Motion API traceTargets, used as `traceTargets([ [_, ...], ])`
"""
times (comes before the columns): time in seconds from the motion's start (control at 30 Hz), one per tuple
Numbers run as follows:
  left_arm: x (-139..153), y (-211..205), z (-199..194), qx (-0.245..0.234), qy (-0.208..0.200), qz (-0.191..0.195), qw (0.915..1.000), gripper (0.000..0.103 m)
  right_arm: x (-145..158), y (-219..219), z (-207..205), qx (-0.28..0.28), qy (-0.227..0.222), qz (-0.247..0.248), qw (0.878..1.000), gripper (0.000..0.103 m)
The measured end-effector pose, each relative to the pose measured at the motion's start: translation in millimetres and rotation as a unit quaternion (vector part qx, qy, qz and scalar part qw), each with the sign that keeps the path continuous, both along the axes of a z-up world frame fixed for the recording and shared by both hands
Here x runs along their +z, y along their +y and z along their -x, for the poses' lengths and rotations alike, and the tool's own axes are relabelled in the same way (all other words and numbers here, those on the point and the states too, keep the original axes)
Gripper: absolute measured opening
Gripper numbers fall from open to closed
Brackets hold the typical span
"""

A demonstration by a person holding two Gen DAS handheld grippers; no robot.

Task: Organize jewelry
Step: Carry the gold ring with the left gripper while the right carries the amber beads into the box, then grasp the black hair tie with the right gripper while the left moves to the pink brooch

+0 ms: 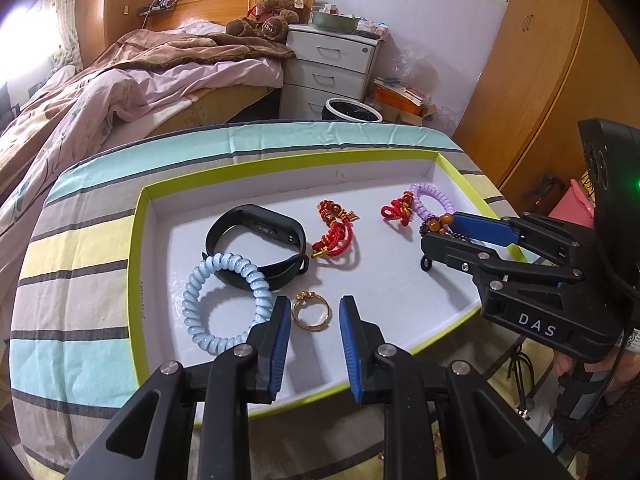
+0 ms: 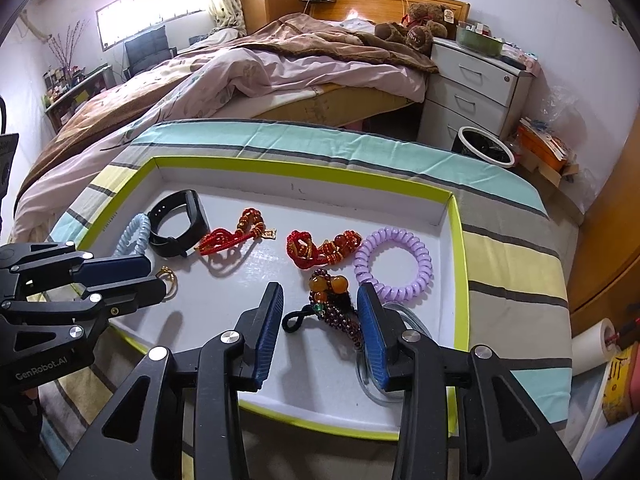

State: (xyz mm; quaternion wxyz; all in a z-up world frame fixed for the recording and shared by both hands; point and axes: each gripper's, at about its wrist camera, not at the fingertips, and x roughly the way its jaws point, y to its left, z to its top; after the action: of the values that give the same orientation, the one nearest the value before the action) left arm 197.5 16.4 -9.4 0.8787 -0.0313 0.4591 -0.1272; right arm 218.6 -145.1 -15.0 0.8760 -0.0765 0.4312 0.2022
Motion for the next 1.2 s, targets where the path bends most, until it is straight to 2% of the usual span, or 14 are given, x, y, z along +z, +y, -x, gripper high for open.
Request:
traceTargets([
  [0.17, 10, -1, 11, 0.001, -0.011, 0.0, 0.9999, 0.027, 9, -6, 9, -0.007, -0.01, -0.013, 1.0, 0.04],
  [0.33, 22, 0, 30, 0.004, -0.028, 0.013, 0.9995, 0.036, 23, -18, 26, -0.016, -0.024, -0.035, 0.999, 0.04],
  [0.67, 35, 5, 74, 0.001, -0.043, 0.037, 0.9984, 0.037, 39, -45, 88, -0.026, -0.033, -0.079, 0.996, 0.041],
  [0.93, 30, 16, 109, 0.011, -0.037, 0.046, 0.9982, 0.037, 21, -50, 136, -0.011, -0.013, -0.058, 0.998, 0.042],
  [1.2, 23, 25, 131, 0.016, -0.029, 0.055, 0.9979, 0.037, 1, -39, 151, 0.008, -0.001, -0.025, 1.0, 0.043],
])
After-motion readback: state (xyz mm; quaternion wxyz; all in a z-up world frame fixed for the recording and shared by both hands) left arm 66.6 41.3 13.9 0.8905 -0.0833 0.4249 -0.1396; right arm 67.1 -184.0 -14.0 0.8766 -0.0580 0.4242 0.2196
